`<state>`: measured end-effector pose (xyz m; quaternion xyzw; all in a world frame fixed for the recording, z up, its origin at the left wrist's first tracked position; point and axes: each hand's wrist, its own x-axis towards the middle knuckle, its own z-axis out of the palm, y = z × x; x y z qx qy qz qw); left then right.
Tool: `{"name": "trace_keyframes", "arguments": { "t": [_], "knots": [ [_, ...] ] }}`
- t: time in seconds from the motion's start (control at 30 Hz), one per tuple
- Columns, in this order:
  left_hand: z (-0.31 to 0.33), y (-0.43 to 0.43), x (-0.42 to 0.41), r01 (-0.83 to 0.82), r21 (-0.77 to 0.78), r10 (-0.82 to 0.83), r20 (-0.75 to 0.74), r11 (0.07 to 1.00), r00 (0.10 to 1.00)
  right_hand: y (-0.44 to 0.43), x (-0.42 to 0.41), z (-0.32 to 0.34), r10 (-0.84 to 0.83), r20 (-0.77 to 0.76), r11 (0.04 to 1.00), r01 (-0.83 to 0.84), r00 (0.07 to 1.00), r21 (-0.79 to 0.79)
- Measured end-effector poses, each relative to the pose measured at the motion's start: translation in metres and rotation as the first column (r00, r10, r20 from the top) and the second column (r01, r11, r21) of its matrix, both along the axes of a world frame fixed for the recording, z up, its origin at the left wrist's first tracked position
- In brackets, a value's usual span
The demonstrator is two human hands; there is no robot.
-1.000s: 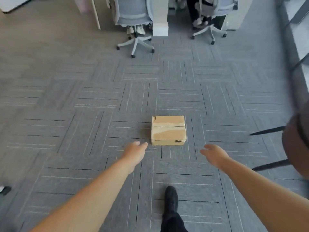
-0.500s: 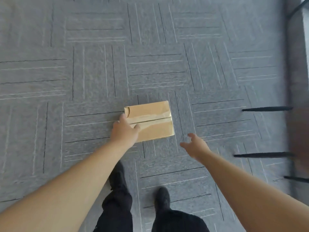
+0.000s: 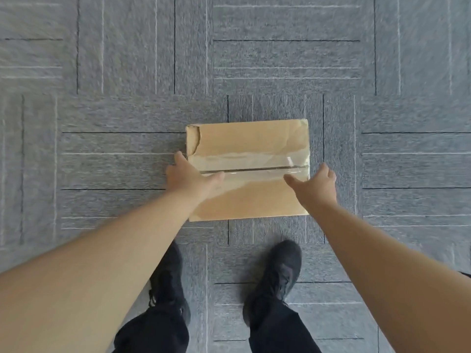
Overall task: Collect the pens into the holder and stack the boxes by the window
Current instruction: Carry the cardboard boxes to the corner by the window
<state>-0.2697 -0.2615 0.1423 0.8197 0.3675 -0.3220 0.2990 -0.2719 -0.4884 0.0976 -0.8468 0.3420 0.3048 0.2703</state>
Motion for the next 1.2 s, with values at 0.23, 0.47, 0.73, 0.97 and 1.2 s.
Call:
{"name": "trace_keyframes", "arguments": {
  "t": [0.23, 0.47, 0.73, 0.97, 1.2],
  "knots": [
    [-0.083, -0.015, 0.015, -0.16, -0.07, 0.151, -0.118, 0.985, 0.982, -0.004, 0.035, -0.072, -0.092, 0.031, 0.996, 0.092, 0.995, -0.015],
    [-0.059, -0.009, 0.04, -0.356, -0.166, 0.342, -0.107, 0.92, 0.933, -0.009, 0.043, -0.037, -0.185, 0.148, 0.978, 0.196, 0.972, -0.066],
    [0.087, -0.055, 0.102, -0.157, -0.202, 0.205, 0.244, 0.967, 0.948, -0.048, 0.063, 0.102, -0.436, 0.281, 0.897, 0.436, 0.855, 0.067],
    [0.33, -0.129, 0.154, 0.042, -0.318, 0.099, 0.415, 0.947, 0.904, -0.123, 0.08, 0.351, -0.589, 0.441, 0.803, 0.552, 0.678, 0.224],
    [0.57, -0.216, 0.171, 0.315, -0.385, -0.038, 0.581, 0.868, 0.813, -0.194, 0.048, 0.595, -0.628, 0.625, 0.729, 0.631, 0.464, 0.264]
  ]
}}
